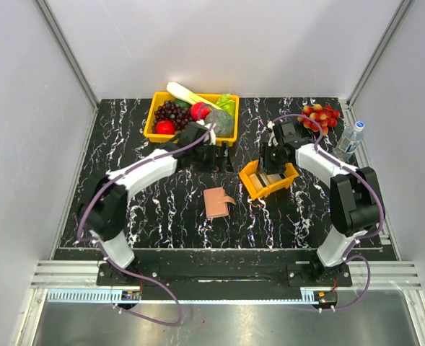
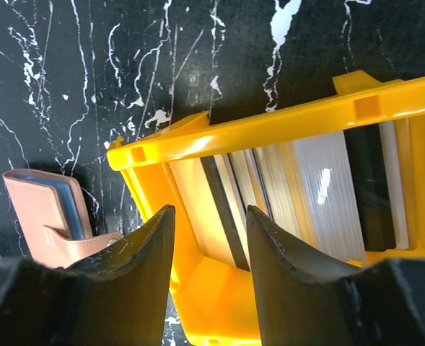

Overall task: Put the credit cards into the card holder
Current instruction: Pick up the credit card from the storage box, then open the card holder at the center of the board.

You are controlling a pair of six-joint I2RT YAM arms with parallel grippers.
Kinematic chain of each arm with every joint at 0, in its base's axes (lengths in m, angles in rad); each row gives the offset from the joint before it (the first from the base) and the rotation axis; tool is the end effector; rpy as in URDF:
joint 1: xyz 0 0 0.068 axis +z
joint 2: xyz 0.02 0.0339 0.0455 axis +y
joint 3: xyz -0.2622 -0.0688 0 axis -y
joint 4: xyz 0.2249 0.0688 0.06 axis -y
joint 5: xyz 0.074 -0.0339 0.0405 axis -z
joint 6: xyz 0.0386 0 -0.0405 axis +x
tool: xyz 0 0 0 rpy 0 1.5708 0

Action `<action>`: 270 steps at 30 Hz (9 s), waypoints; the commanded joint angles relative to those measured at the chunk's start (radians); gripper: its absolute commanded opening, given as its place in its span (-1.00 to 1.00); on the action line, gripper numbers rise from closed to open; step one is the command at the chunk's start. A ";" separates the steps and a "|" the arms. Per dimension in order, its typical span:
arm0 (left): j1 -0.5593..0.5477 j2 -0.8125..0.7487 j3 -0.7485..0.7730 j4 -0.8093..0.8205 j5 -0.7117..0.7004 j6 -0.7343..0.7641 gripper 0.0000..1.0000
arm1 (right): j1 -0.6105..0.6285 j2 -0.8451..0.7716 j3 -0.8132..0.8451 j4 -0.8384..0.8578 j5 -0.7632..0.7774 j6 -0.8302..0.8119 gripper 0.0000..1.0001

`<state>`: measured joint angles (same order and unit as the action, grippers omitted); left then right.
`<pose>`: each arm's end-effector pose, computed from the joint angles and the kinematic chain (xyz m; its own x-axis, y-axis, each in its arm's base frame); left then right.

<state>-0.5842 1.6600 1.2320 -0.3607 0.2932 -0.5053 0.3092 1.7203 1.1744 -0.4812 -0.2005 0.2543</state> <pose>0.2867 -0.2029 0.2572 -0.8557 0.0102 -0.5174 0.3242 0.7899 -0.5206 0.3218 0.1109 0.2116 -0.8887 -0.0251 -0.4578 -0.1785 0.9386 0.2951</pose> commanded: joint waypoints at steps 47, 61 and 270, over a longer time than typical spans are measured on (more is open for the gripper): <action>-0.098 0.422 0.192 0.269 0.178 -0.249 -0.28 | -0.033 0.030 0.027 -0.020 -0.295 -0.059 -0.68; -0.091 0.406 0.175 0.267 0.172 -0.245 -0.42 | -0.033 0.050 0.031 -0.040 -0.318 -0.064 -0.59; 0.100 -0.209 -0.315 0.083 -0.143 -0.110 0.66 | 0.186 -0.051 -0.249 0.472 -0.436 0.221 -1.00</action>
<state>-0.4824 1.4616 0.8696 -0.3050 0.1516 -0.6174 0.4927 1.7382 0.9413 -0.0971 -0.5404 0.3950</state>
